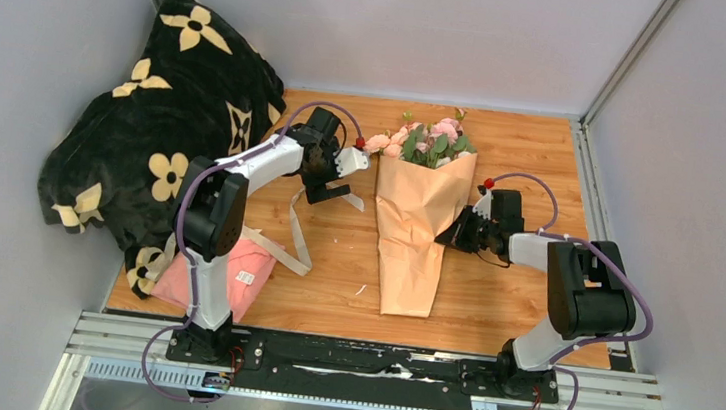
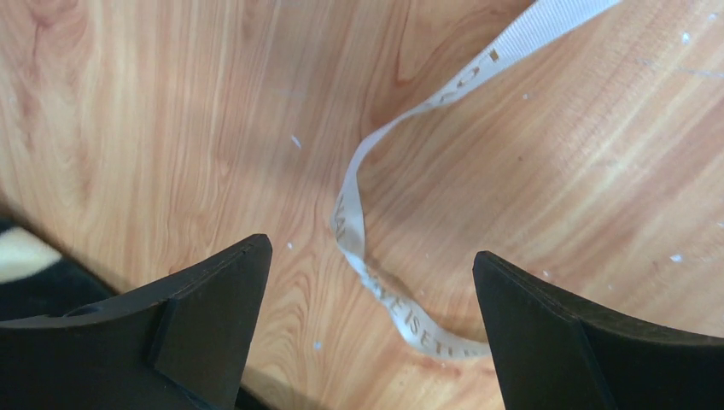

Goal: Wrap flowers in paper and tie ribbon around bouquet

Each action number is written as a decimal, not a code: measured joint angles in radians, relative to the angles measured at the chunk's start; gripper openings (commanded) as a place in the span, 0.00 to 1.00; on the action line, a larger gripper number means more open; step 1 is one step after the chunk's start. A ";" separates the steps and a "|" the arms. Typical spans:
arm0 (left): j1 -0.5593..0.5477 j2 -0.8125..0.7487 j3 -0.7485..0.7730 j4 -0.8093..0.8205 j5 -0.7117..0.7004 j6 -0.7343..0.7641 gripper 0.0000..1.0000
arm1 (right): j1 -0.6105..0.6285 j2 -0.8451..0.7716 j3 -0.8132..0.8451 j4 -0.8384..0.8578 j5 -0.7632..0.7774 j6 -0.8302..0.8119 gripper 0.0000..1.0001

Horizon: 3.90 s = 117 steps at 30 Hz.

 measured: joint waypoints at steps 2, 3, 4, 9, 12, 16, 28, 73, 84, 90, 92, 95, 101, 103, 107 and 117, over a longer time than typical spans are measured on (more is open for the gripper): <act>0.000 0.031 0.008 0.019 0.004 0.018 0.93 | 0.000 0.000 0.002 -0.004 0.001 -0.003 0.00; 0.000 0.049 0.014 0.030 0.004 0.025 0.86 | 0.000 0.000 0.004 -0.009 0.001 -0.005 0.01; -0.003 0.070 0.019 0.043 0.003 0.032 0.73 | 0.000 0.000 0.009 -0.018 0.003 -0.010 0.03; -0.014 0.111 0.018 0.057 0.019 0.056 0.00 | 0.000 -0.003 0.023 -0.043 0.017 -0.024 0.33; -0.040 0.105 -0.010 0.057 0.030 0.061 0.00 | 0.001 -0.013 0.033 -0.047 0.033 -0.028 0.51; -0.087 0.060 -0.069 0.059 0.074 0.068 0.00 | 0.005 -0.016 0.049 -0.042 0.039 -0.029 0.56; -0.183 -0.016 -0.167 0.050 0.166 0.040 0.00 | 0.007 0.150 0.083 0.198 -0.107 0.034 0.15; -0.905 0.037 -0.146 0.232 -0.101 0.296 0.98 | 0.193 0.261 0.602 -0.329 -0.034 0.042 0.00; -0.900 -0.074 0.081 -0.019 -0.127 -0.028 1.00 | 0.191 0.257 0.601 -0.347 -0.075 0.047 0.00; -0.854 -0.403 -0.140 0.042 -0.264 -0.243 1.00 | 0.191 0.220 0.576 -0.334 -0.087 0.088 0.00; -0.814 -0.445 -0.201 0.097 -0.309 -0.295 1.00 | 0.191 0.207 0.566 -0.327 -0.087 0.105 0.00; -0.766 -0.436 -0.276 0.199 -0.381 -0.350 1.00 | 0.191 0.196 0.555 -0.309 -0.084 0.130 0.00; -0.779 -0.244 -0.264 0.304 -0.521 -0.381 1.00 | 0.197 0.196 0.547 -0.303 -0.060 0.163 0.00; -0.781 -0.158 -0.233 0.323 -0.593 -0.380 1.00 | 0.200 0.196 0.547 -0.300 -0.051 0.172 0.00; -0.781 -0.055 -0.227 0.376 -0.692 -0.353 1.00 | 0.201 0.195 0.543 -0.298 -0.042 0.183 0.00; -0.776 -0.045 -0.317 0.525 -0.774 -0.219 0.37 | 0.201 0.191 0.534 -0.295 -0.024 0.187 0.00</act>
